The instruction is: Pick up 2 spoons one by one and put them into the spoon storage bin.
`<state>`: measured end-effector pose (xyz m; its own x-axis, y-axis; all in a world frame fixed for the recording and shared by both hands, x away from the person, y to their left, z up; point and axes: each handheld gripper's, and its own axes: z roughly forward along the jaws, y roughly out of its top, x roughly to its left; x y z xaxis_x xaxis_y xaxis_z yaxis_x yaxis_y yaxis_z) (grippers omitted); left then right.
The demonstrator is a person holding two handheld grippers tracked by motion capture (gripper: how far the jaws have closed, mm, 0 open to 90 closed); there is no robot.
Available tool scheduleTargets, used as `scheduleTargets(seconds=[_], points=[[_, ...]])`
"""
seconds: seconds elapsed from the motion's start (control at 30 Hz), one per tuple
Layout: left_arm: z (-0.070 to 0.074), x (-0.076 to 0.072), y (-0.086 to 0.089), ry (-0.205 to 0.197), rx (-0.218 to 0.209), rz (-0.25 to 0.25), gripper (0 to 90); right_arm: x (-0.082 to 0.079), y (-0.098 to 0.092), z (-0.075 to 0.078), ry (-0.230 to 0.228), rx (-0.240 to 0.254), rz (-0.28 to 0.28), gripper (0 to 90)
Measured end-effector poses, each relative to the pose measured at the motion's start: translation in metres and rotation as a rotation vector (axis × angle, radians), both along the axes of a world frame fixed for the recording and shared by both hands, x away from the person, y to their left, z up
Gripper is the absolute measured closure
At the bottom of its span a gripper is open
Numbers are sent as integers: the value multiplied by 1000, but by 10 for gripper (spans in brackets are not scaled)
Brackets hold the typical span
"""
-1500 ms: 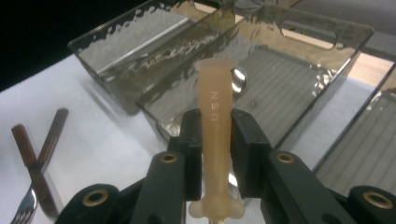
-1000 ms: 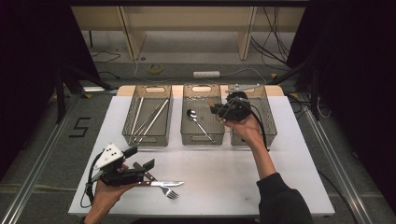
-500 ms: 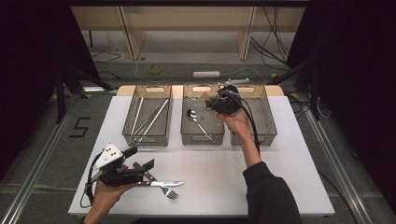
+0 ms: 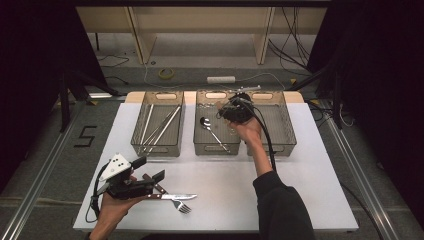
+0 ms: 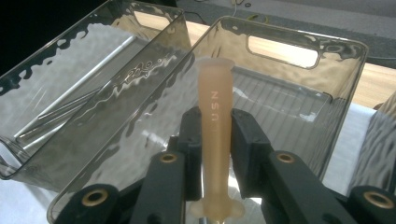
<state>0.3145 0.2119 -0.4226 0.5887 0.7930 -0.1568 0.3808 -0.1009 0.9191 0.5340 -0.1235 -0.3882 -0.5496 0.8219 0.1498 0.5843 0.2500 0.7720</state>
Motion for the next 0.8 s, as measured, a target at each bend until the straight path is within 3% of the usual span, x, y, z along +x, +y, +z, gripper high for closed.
scheduleTargets(seconds=[0.8], points=[[0,1,2,5,-2,0,171,3,19,-18,30,-72,6,754]])
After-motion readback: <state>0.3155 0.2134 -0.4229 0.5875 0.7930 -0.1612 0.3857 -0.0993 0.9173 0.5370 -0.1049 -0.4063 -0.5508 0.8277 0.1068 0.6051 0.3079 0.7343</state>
